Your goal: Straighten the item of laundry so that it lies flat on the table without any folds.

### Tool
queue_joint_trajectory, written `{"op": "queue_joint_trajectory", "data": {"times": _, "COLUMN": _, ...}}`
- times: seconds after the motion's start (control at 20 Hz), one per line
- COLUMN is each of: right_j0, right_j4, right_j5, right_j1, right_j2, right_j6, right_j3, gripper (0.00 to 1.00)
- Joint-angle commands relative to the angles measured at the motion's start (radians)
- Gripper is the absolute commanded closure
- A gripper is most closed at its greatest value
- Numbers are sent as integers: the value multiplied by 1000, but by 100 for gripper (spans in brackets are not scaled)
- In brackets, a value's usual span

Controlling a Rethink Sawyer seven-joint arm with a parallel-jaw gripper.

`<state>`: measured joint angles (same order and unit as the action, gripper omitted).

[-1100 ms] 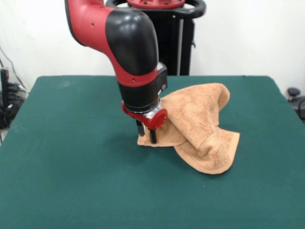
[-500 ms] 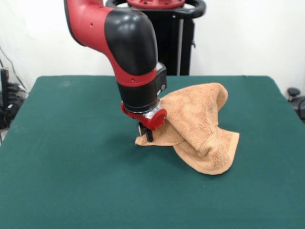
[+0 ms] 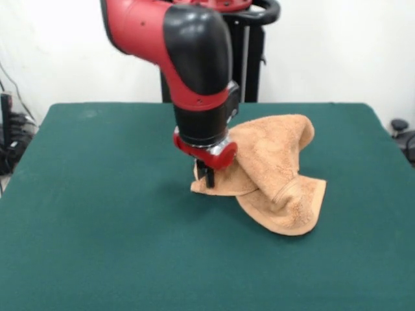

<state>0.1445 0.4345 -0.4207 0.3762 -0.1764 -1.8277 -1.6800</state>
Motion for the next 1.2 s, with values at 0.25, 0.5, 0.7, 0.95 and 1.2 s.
{"op": "queue_joint_trajectory", "data": {"times": 0.25, "right_j0": -167, "right_j4": -90, "right_j5": -290, "right_j1": 129, "right_j2": -138, "right_j6": -217, "right_j3": 8, "gripper": 100}}
{"op": "queue_joint_trajectory", "data": {"times": 0.5, "right_j0": -173, "right_j4": -101, "right_j5": -332, "right_j1": 140, "right_j2": -170, "right_j6": -215, "right_j3": 45, "gripper": 100}}
{"op": "queue_joint_trajectory", "data": {"times": 0.7, "right_j0": -206, "right_j4": -106, "right_j5": -381, "right_j1": 183, "right_j2": -202, "right_j6": -249, "right_j3": 33, "gripper": 100}}
{"op": "queue_joint_trajectory", "data": {"times": 0.95, "right_j0": -299, "right_j4": -73, "right_j5": -519, "right_j1": 287, "right_j2": -240, "right_j6": -356, "right_j3": -43, "gripper": 100}}
{"op": "queue_joint_trajectory", "data": {"times": 1.2, "right_j0": -381, "right_j4": -19, "right_j5": -634, "right_j1": 350, "right_j2": -263, "right_j6": -465, "right_j3": -85, "gripper": 100}}
